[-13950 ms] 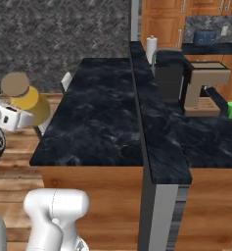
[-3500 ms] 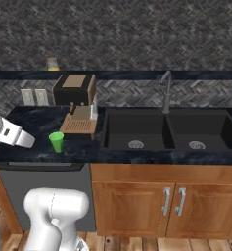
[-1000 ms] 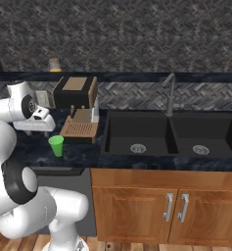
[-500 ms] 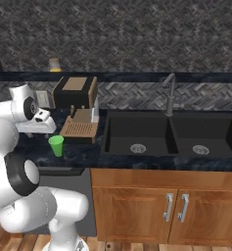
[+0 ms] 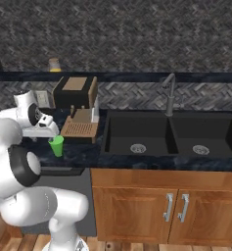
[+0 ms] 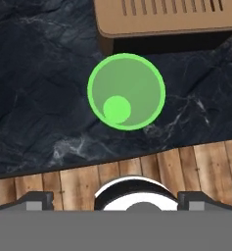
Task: Place the pitcher and cup on the dining counter for serving.
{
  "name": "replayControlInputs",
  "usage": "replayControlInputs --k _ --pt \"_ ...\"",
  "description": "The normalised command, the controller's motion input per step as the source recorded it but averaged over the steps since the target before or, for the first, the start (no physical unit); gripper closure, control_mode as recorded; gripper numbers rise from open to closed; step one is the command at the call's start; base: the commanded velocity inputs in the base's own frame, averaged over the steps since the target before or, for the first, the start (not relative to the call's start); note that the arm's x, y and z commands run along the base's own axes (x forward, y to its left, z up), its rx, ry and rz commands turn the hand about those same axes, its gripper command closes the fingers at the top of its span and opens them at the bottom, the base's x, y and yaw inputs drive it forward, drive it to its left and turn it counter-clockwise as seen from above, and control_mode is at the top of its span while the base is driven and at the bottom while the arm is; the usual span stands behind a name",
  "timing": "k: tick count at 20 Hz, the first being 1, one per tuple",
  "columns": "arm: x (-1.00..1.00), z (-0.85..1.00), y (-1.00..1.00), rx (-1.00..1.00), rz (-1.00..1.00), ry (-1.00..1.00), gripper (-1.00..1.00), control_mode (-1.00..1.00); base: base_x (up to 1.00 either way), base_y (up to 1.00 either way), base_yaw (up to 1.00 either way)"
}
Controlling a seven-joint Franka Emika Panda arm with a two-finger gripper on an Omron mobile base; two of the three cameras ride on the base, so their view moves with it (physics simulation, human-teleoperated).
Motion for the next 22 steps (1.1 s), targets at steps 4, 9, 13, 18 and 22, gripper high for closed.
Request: replayControlInputs --k 4,9,13,18,22 --pt "0.33 -0.03 0.0 -0.01 0.0 0.0 -1.0 -1.0 0.0 0.0 0.0" --pt "0.29 -0.1 0.0 0.0 0.0 0.0 -1.0 -1.0 0.0 0.0 0.0" --pt "0.23 -0.25 0.0 -0.01 0.0 0.0 -1.0 -1.0 0.0 0.0 0.0" --pt "0.2 -0.36 0.0 -0.03 0.0 0.0 -1.0 -1.0 0.0 0.0 0.0" --pt "0.24 -0.32 0.07 -0.04 0.0 0.0 -1.0 -1.0 0.0 0.0 0.0"
